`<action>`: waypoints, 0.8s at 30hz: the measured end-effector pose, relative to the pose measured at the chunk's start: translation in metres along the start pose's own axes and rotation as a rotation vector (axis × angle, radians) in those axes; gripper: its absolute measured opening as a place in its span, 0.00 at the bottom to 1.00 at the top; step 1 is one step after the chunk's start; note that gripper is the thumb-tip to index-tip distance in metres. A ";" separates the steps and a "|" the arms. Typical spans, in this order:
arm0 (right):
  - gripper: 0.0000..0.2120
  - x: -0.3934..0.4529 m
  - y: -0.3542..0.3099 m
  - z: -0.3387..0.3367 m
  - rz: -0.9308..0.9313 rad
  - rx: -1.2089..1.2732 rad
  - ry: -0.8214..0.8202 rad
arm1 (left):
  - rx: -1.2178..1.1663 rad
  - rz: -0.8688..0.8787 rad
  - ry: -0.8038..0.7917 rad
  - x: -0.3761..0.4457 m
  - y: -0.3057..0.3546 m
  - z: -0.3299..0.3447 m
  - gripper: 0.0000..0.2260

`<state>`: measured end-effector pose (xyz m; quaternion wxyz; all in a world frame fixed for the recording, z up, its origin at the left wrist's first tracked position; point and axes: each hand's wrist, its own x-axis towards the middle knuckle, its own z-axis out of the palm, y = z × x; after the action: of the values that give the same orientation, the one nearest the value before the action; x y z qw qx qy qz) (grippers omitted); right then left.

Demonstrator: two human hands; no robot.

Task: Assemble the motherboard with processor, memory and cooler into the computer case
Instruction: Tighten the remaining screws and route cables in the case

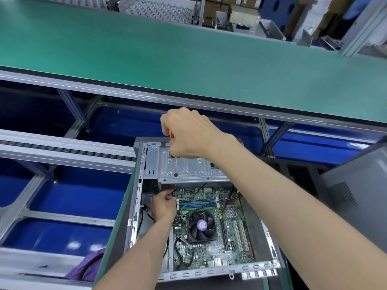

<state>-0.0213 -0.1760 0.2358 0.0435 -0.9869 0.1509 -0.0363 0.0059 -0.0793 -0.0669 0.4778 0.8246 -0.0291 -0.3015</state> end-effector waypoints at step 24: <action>0.09 -0.004 0.004 -0.003 0.019 0.044 -0.078 | 0.010 -0.006 0.023 -0.002 0.003 -0.002 0.15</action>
<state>-0.0262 -0.1785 0.2386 0.0715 -0.9849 0.1578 -0.0009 0.0060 -0.0787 -0.0623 0.4729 0.8306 -0.0226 -0.2931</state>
